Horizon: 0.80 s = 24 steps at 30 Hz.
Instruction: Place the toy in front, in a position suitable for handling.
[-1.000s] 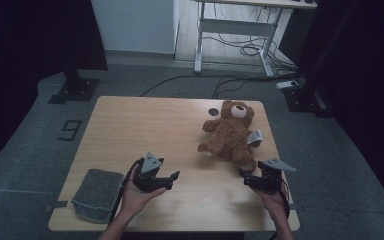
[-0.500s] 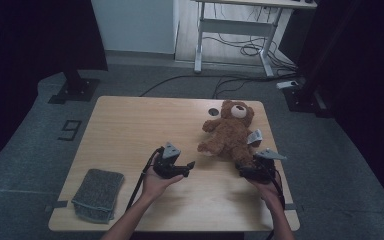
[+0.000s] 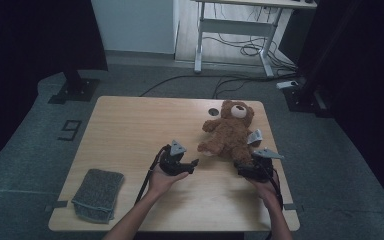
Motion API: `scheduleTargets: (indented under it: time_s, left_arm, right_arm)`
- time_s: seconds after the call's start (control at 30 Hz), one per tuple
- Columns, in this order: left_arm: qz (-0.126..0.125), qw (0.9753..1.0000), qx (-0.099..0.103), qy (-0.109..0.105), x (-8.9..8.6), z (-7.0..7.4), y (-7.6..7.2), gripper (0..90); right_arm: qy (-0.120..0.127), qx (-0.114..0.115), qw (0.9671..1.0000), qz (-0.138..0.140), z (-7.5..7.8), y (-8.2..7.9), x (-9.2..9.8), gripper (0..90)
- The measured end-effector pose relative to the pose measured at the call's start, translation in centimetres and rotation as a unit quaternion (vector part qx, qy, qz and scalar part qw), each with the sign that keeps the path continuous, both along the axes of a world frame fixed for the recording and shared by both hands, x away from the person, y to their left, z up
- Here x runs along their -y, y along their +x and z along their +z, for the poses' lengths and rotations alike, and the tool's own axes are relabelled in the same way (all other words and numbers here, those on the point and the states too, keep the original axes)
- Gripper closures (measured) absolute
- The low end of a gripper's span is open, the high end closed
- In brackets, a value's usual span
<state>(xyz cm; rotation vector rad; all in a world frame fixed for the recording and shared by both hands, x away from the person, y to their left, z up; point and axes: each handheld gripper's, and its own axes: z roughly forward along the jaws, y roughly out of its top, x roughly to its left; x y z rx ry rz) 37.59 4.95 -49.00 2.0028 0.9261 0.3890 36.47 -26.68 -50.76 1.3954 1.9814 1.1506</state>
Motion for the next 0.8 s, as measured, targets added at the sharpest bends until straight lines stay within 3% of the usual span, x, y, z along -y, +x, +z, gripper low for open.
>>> scheduleTargets:
  time_s: [0.17, 0.27, 0.47, 0.8]
  left_arm:
    - [-0.01, 0.9999, 0.002, 0.003, 1.1, 0.0, 1.0, 28.2]
    - [-0.015, 0.9997, 0.008, 0.02, 2.2, -0.1, 1.6, 27.4]
    - [-0.023, 0.9994, 0.009, 0.025, 3.9, -0.5, 2.9, 25.0]
    - [-0.024, 0.9995, -0.008, 0.019, 5.7, -1.6, 5.1, 24.3]
  right_arm:
    - [0.004, -0.007, 1.0, -0.004, -0.3, 0.6, 0.2, 17.9]
    - [0.012, -0.015, 0.9998, -0.006, -0.6, 1.0, 0.4, 17.8]
    - [0.012, -0.021, 0.9997, -0.007, -1.0, 1.5, 0.5, 17.8]
    - [0.01, -0.03, 0.9995, -0.007, -1.3, 1.8, 0.8, 17.9]
